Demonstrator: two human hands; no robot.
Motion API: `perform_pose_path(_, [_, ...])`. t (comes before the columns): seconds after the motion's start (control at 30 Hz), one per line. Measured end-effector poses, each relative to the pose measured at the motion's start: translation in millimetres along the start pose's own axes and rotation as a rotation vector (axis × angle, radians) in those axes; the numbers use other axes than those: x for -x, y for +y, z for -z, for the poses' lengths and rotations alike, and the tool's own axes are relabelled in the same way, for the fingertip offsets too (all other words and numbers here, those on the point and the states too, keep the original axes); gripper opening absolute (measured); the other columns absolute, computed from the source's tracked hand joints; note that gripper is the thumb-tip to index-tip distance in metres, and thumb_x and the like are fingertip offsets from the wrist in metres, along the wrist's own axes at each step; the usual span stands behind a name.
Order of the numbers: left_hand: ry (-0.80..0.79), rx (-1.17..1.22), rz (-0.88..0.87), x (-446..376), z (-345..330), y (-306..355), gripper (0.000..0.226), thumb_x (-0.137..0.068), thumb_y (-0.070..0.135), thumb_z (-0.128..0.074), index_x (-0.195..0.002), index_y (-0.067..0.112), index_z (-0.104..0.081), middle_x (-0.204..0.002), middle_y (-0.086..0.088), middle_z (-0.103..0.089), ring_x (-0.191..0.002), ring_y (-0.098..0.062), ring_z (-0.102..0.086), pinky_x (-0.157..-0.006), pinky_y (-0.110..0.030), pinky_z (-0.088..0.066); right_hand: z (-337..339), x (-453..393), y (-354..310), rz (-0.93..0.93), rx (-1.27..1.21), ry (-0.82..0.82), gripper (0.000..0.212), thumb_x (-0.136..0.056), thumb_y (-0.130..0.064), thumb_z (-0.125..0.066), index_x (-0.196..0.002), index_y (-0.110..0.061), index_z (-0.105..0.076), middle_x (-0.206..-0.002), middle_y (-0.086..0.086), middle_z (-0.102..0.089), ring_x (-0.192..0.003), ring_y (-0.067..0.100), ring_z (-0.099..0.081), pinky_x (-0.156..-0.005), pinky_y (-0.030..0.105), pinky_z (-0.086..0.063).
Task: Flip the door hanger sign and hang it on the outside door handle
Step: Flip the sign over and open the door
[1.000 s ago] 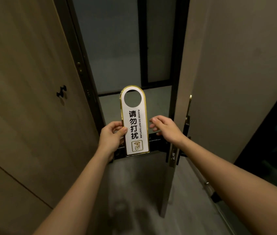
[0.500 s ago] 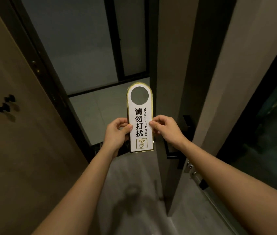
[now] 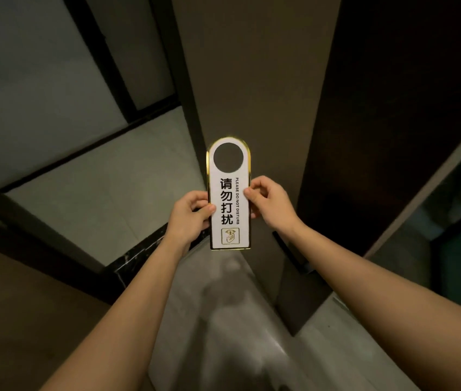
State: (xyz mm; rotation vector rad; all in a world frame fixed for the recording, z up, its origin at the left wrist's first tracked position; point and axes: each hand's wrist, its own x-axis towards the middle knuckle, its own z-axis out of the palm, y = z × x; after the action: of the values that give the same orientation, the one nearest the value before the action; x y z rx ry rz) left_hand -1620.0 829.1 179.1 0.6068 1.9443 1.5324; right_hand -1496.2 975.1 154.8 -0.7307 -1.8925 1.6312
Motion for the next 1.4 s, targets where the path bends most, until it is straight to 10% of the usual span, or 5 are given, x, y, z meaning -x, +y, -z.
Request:
perform_pose_path(0.7, [-0.757,-0.266,0.055,-155.5,-112.1,-65.6,0.020,-0.091,0.008,-0.065,-0.096,0.027,-0.067,-0.097,0.000,-0.075,-0.092,-0.016,-0.070,-0.079,-0.035,-0.055,27.6,14.3,95.7,-0.373,0.045,0.714,0.018,-0.096,-0.028,-0.059,-0.081,-0.018,-0.055,-0.092,0.008,-0.074,-0.081,0.027,-0.074,-0.064,0.043,-0.063])
perform_pose_path(1.4, [-0.792,-0.302,0.100,-190.2,-237.1,-140.9,0.021,-0.090,-0.004,-0.061,-0.105,0.009,-0.067,-0.103,-0.009,-0.071,-0.100,-0.022,-0.068,-0.091,-0.038,-0.055,99.0,9.4,191.3,-0.537,0.241,0.616,0.020,-0.093,-0.034,-0.059,-0.103,-0.017,-0.062,-0.106,-0.003,-0.071,-0.092,0.011,-0.070,-0.077,0.031,-0.061])
